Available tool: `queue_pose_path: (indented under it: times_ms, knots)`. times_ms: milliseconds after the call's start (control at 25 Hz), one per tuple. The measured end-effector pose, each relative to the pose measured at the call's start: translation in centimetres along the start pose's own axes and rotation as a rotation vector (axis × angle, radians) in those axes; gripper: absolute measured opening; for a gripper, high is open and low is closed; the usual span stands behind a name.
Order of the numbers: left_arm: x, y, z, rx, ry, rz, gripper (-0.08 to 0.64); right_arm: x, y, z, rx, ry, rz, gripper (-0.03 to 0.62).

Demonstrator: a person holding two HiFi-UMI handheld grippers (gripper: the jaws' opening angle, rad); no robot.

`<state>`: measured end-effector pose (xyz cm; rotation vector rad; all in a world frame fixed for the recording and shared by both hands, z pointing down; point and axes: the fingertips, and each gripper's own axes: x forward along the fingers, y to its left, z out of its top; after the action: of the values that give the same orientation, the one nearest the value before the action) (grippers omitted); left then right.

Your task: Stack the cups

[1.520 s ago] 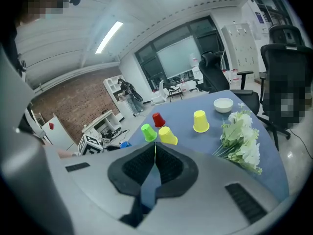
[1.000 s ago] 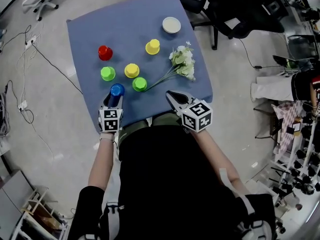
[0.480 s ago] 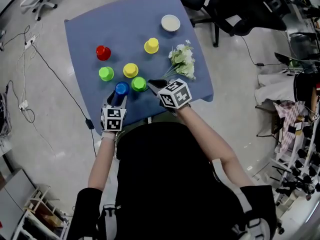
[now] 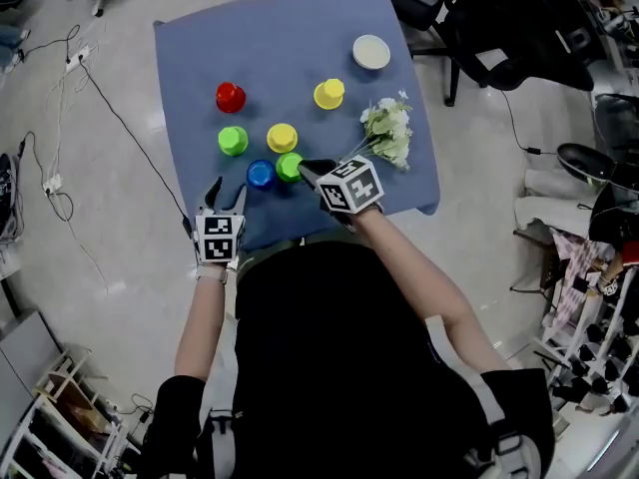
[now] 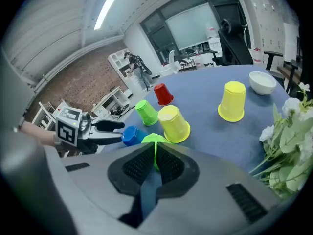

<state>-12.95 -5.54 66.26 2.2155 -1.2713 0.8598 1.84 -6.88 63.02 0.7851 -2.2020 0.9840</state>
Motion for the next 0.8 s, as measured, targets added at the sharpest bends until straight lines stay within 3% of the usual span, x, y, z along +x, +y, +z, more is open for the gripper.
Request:
queue_pose_path:
  times_ms: [200, 520, 680, 800]
  knots:
    - [0.6, 3.1, 2.1, 0.016, -0.018, 0.02, 0.238, 0.5, 0.9, 0.2, -0.004, 0.009, 0.003, 0.018]
    - [4.1, 4.4, 5.5, 0.046, -0.032, -0.023, 0.288, 0.8, 1.7, 0.4, 0.03, -0.015, -0.008, 0.018]
    - [5.5, 5.1, 6.5, 0.019, -0.032, -0.018, 0.287, 0.0, 1.2, 0.6, 0.056, -0.045, -0.029, 0.018]
    - [5.9, 5.3, 6.6, 0.012, -0.026, -0.013, 0.23, -0.8, 0.5, 0.9, 0.057, -0.07, -0.059, 0.018]
